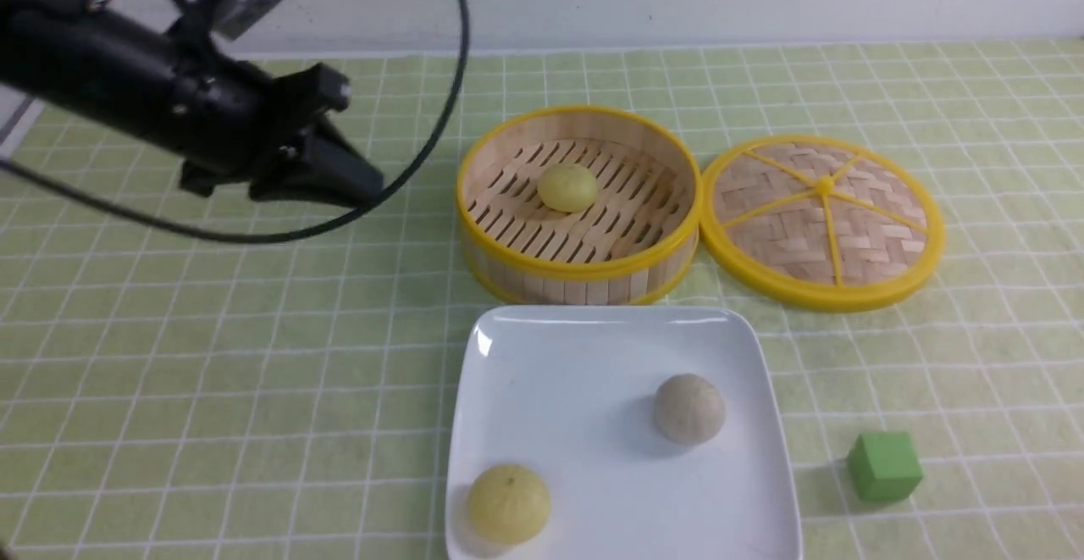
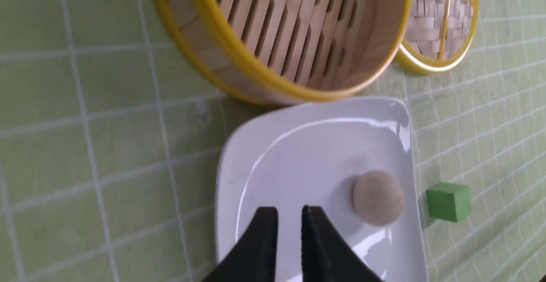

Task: Put the steamed buns into the plate on the green tablecloth.
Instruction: 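Reach into the bamboo steamer and grasp a bun with the left gripper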

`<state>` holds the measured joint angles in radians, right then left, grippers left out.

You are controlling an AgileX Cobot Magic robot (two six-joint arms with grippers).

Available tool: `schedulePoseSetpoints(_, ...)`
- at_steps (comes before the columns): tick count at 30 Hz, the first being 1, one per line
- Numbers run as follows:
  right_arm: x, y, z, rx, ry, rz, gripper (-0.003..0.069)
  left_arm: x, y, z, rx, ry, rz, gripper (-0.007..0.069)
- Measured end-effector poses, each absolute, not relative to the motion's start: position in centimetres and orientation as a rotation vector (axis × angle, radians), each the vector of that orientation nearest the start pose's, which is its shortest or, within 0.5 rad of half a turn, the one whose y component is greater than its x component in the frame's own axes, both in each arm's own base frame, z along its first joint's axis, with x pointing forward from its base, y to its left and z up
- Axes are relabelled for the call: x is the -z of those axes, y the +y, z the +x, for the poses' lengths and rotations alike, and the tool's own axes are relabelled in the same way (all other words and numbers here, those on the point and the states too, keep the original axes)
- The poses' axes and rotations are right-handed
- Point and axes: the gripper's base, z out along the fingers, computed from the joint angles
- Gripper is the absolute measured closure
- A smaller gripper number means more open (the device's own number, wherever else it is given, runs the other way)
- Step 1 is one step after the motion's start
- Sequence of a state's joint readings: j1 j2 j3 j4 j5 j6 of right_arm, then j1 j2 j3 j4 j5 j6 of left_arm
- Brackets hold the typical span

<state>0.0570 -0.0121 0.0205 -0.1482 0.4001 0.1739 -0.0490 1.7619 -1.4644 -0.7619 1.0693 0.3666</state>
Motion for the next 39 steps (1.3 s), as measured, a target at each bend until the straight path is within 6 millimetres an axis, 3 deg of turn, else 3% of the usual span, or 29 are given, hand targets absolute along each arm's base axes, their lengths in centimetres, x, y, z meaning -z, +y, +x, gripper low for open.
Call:
schedulePoseSetpoints(1,-17.1,-0.2,5.2,-0.01,1.887,0.021,0.0419,-28.5,-9.2,39.5,0.918,2.629,0.237,0.0396)
schedulePoseSetpoints(2,-17.1,-0.2,5.2,-0.01,1.887,0.021,0.0419,-28.9,-9.4,39.5,0.918,2.618,0.246,0.0396)
schedulePoseSetpoints(4,-17.1,-0.2,5.2,-0.01,1.887,0.021,0.0419,-28.1,-11.8,42.6,0.887,2.638,0.325,0.0309)
schedulePoseSetpoints(6,-17.1,-0.2,5.2,-0.01,1.887,0.021,0.0419,-27.7,-12.9,44.1,0.841,2.66,0.365,0.0278)
schedulePoseSetpoints(14,-17.1,-0.2,5.2,-0.01,1.887,0.021,0.0419,-24.9,-18.4,50.1,0.556,2.611,0.455,0.0253)
schedulePoseSetpoints(20,-17.1,-0.2,5.2,-0.01,1.887,0.021,0.0419,-22.9,-21.1,51.5,0.487,2.535,0.432,0.0251)
schedulePoseSetpoints(34,-17.1,-0.2,5.2,-0.01,1.887,0.021,0.0419,-19.6,-23.3,51.2,0.469,2.572,0.478,0.0265)
schedulePoseSetpoints(36,-17.1,-0.2,5.2,-0.01,1.887,0.021,0.0419,-19.5,-23.8,51.0,0.477,2.577,0.47,0.0318)
schedulePoseSetpoints(39,-17.1,-0.2,5.2,-0.01,1.887,0.021,0.0419,-20.1,-24.1,50.9,0.492,2.571,0.44,0.0544)
